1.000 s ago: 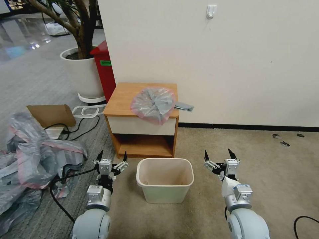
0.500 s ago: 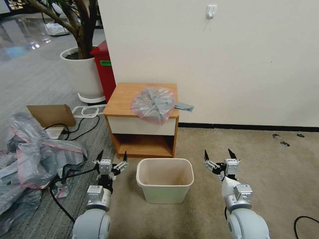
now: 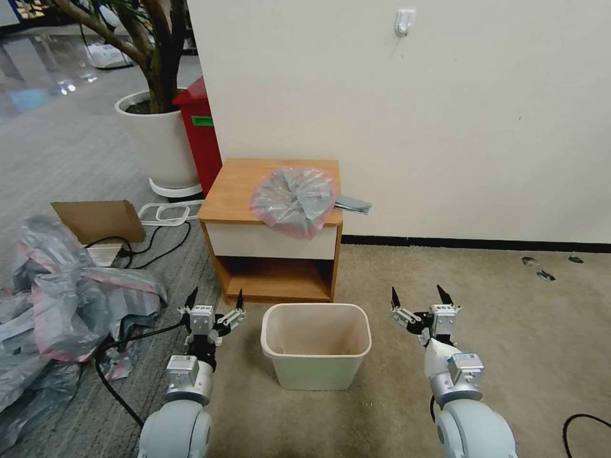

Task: Pick up the garbage bag from the table and place it over the trash can.

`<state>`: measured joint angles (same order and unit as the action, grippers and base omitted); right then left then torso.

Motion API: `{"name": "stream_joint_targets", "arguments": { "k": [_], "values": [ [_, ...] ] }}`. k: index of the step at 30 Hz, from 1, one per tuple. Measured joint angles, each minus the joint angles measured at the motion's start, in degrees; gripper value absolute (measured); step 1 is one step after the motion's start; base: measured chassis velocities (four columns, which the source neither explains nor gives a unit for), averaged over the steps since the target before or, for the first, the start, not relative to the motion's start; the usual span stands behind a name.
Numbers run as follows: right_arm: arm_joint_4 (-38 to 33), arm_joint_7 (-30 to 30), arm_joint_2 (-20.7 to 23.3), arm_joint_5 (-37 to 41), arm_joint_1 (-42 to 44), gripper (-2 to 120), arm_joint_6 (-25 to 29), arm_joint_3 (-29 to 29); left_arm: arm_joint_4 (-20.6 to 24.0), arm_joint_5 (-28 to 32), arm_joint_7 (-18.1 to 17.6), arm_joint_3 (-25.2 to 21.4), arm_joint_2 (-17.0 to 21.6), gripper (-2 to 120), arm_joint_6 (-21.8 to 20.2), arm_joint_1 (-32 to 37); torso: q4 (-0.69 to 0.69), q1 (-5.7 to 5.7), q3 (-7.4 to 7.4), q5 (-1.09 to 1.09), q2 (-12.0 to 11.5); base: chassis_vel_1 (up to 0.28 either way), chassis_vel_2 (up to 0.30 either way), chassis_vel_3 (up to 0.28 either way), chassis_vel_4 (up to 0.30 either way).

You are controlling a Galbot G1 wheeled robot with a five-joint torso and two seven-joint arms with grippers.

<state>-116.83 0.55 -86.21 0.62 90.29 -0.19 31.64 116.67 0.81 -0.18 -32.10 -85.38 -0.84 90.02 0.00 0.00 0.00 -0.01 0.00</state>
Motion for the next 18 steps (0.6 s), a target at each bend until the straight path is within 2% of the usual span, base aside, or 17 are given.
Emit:
{"name": "stream_joint_targets", "arguments": {
  "k": [1, 2, 6, 7, 11, 12, 15, 18],
  "values": [
    [-1.85, 0.51, -0.27, 0.56, 1.24, 100, -0.23, 0.08, 1.82, 0.75, -0.35, -0.62, 0.53, 100, -0.73, 1.1, 0.0, 0.0, 0.0, 0.01, 0.0, 0.0, 0.0, 0.0, 0.0],
    [-1.85, 0.51, -0.27, 0.56, 1.24, 100, -0.23, 0.08, 1.82, 0.75, -0.35, -0.62, 0.53, 100, -0.73, 1.1, 0.0, 0.0, 0.0, 0.01, 0.0, 0.0, 0.0, 0.0, 0.0],
    [-9.73, 2.63, -1.37, 2.95, 6.55, 100, -1.3, 0.51, 8.73, 3.54, -1.65, -2.89, 2.54, 100, -3.71, 5.2, 0.01, 0.01, 0.0, 0.0, 0.0, 0.0, 0.0, 0.0, 0.0],
    [-9.73, 2.63, -1.37, 2.95, 6.55, 100, -1.3, 0.51, 8.73, 3.54, -1.65, -2.89, 2.54, 100, -3.71, 5.2, 0.01, 0.01, 0.0, 0.0, 0.0, 0.0, 0.0, 0.0, 0.0],
    [-18.2, 4.91, -2.56, 5.5, 12.18, 100, -2.43, 0.97, 16.41, 6.74, -3.12, -5.41, 4.78, 100, -7.03, 9.84, 0.0, 0.01, 0.0, 0.0, 0.0, 0.0, 0.0, 0.0, 0.0],
    [-18.2, 4.91, -2.56, 5.5, 12.18, 100, -2.43, 0.97, 16.41, 6.74, -3.12, -5.41, 4.78, 100, -7.03, 9.84, 0.0, 0.01, 0.0, 0.0, 0.0, 0.0, 0.0, 0.0, 0.0],
    [-22.33, 5.82, -2.98, 7.65, 14.52, 100, -4.72, 0.38, 21.59, 8.85, -4.09, -7.08, 6.29, 100, -9.28, 12.92, 0.0, 0.01, -0.01, -0.02, 0.0, 0.0, 0.0, 0.0, 0.0],
    [-22.51, 5.8, -2.61, 8.18, 14.48, 100, -5.58, 0.23, 24.02, 9.84, -4.56, -7.9, 7.02, 100, -10.27, 14.37, 0.0, 0.0, 0.0, 0.01, 0.0, 0.0, 0.0, 0.0, 0.0]
  ]
}}
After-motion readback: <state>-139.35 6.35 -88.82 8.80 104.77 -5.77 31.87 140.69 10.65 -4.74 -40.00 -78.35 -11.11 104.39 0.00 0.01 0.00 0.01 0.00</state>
